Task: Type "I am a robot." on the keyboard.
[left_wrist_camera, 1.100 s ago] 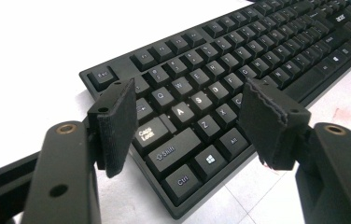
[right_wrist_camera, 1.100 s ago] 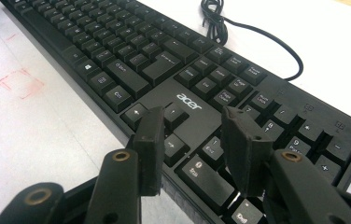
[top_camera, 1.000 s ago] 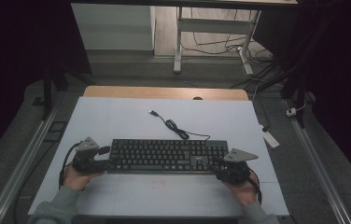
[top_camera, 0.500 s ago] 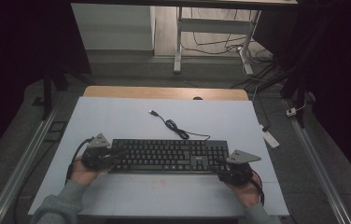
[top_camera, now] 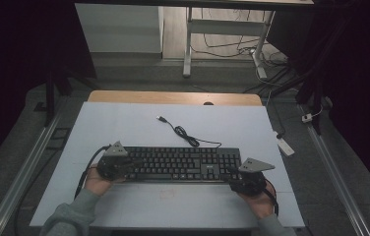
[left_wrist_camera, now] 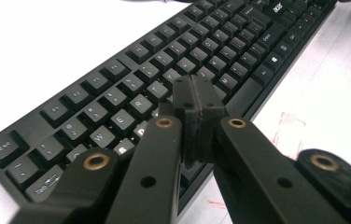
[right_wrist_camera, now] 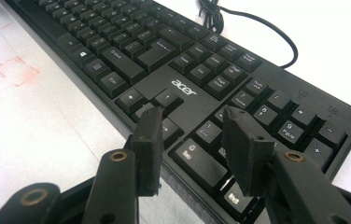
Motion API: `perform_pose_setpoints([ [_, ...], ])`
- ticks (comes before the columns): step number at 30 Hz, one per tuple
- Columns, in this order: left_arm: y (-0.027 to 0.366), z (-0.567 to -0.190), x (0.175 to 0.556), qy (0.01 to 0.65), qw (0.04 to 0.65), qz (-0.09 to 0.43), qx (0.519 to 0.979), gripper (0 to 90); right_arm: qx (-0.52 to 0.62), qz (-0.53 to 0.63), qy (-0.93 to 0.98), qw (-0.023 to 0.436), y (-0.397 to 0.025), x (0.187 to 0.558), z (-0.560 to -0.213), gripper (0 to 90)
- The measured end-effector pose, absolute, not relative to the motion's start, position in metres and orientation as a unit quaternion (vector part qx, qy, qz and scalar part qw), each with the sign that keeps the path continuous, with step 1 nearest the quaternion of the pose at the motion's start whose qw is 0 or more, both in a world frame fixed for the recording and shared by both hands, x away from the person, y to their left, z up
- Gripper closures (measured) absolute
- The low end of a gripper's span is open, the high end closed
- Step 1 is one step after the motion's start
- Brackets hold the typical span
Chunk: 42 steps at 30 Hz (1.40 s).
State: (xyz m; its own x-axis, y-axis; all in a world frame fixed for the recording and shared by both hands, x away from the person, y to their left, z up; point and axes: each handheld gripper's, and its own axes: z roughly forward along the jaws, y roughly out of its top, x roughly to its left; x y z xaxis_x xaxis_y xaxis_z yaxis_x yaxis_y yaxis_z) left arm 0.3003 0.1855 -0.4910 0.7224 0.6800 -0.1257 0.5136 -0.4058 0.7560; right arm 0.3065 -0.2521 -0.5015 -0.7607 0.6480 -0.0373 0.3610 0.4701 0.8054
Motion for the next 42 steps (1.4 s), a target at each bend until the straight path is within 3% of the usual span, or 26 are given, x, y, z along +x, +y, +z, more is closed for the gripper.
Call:
perform_pose_setpoints([
  [42,0.147,-0.520,0.302,0.322,0.355,0.073,0.875,88.7,0.306,0.410,0.841,0.177,-0.254,0.307,-0.504,58.2],
])
